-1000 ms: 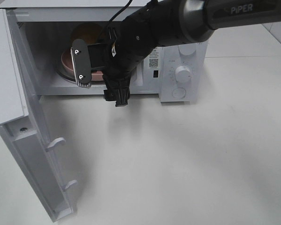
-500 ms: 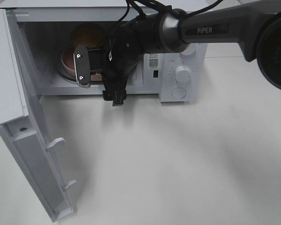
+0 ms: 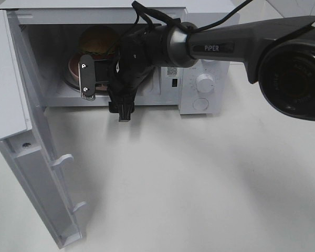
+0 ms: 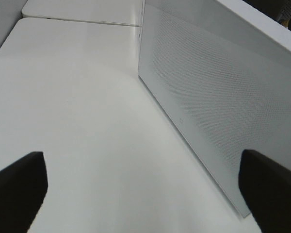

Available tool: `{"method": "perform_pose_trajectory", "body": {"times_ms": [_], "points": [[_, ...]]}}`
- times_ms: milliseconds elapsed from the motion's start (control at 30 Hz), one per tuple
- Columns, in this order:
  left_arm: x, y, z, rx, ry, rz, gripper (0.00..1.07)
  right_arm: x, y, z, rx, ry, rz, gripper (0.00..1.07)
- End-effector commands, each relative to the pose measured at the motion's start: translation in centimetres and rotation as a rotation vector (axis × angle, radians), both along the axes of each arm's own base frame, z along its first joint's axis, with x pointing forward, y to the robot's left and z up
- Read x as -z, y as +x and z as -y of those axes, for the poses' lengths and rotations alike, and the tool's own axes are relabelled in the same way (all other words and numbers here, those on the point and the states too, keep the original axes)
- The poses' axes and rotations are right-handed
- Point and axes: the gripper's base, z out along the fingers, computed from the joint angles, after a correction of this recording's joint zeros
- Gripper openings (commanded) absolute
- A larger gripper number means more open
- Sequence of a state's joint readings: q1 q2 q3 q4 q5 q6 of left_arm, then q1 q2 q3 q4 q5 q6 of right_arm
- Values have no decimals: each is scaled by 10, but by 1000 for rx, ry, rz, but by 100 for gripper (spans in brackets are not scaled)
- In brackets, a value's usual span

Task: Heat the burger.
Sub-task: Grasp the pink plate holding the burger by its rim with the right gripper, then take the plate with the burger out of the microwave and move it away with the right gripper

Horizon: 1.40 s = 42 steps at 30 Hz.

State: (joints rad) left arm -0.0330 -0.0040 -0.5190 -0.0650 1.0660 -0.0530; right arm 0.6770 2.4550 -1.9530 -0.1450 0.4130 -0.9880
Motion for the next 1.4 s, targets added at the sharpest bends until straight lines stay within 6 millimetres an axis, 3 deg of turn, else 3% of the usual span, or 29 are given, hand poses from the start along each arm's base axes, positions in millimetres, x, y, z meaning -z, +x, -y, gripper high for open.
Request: {"method": "perform_pose_trajectory", "body": {"times_ms": [33, 67, 133, 167, 200, 233, 300, 700, 1167, 1400], "points": [[1, -1, 1, 2, -5, 6, 100, -2, 0, -1, 8, 6, -11, 55], [1, -1, 1, 2, -5, 6, 100, -2, 0, -1, 8, 6, -11, 55], [1, -1, 1, 2, -5, 6, 100, -1, -1, -1, 11, 4, -23, 28], [1, -1, 1, 2, -5, 6, 100, -1, -1, -1, 11, 4, -23, 28], [1, -1, 1, 2, -5, 6, 100, -1, -2, -2, 10, 6, -25, 14], [1, -1, 1, 2, -5, 6, 100, -1, -2, -2, 10, 6, -25, 14], [1, -1, 1, 2, -5, 6, 100, -1, -3, -2, 8, -1, -32, 0], [1, -1, 1, 2, -5, 6, 100, -1, -15, -3, -86, -104, -90, 0], [1, -1, 1, 2, -5, 6, 100, -38, -31, 1, -157, -98, 13, 0], [1, -1, 1, 2, -5, 5, 100, -40, -46, 12, -183, -104, 35, 0]]}}
